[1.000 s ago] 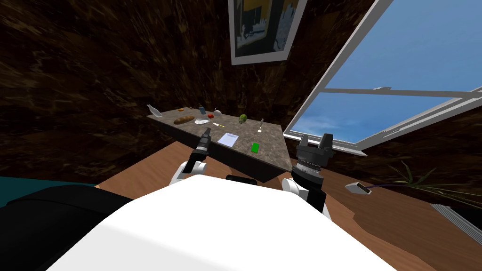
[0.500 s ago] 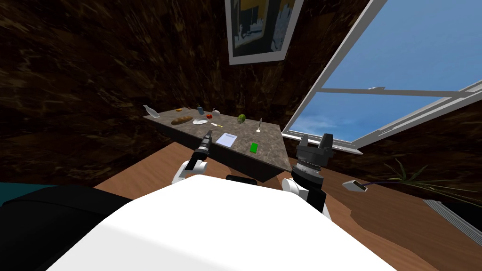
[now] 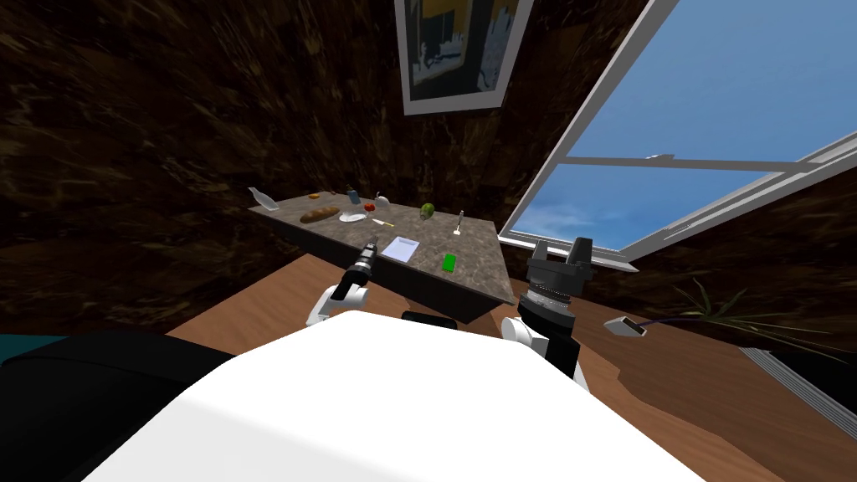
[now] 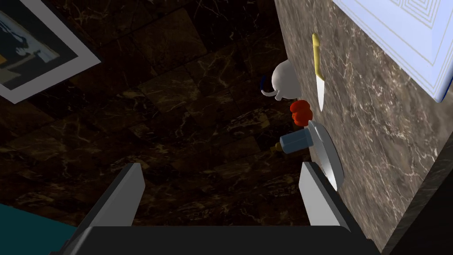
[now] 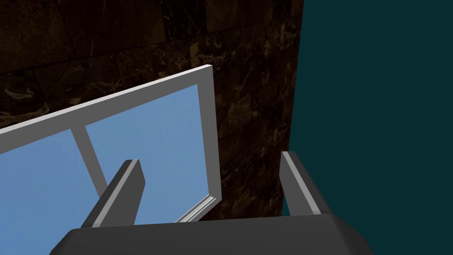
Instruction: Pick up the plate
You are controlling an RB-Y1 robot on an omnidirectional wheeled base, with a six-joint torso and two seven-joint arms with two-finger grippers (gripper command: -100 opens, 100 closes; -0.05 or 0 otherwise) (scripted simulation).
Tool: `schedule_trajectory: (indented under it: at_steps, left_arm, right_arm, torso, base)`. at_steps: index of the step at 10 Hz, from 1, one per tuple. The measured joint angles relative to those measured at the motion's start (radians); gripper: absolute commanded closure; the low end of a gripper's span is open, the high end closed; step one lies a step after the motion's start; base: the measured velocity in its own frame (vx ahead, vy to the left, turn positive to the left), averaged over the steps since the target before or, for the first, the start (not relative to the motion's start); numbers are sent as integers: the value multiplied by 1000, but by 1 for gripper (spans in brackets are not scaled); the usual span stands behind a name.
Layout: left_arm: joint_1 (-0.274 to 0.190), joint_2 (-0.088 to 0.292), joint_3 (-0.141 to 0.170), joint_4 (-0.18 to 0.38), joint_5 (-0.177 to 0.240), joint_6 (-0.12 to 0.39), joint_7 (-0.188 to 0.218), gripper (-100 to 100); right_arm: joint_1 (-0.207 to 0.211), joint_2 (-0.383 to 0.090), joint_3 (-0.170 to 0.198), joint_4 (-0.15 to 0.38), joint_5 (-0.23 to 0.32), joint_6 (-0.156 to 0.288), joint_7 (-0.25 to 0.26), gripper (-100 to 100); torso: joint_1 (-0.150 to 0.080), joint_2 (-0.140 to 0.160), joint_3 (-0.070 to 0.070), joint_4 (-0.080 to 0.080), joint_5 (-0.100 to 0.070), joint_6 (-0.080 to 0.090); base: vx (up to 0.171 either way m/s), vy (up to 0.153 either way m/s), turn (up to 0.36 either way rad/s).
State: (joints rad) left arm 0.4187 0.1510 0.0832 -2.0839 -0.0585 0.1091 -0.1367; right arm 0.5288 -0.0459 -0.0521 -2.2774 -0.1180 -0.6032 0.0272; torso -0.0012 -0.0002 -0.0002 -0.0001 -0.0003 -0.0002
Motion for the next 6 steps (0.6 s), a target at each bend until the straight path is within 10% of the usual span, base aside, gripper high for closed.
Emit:
schedule_trajectory:
  at_steps: [6]
  left_arm:
    - [-35,0,6,56,5,156,5,-100]
  right_arm:
    - [0,0,0,0,0,0,0,0]
  torso:
    - [0,0,0,0,0,0]
  base:
    - [8,-23,-38]
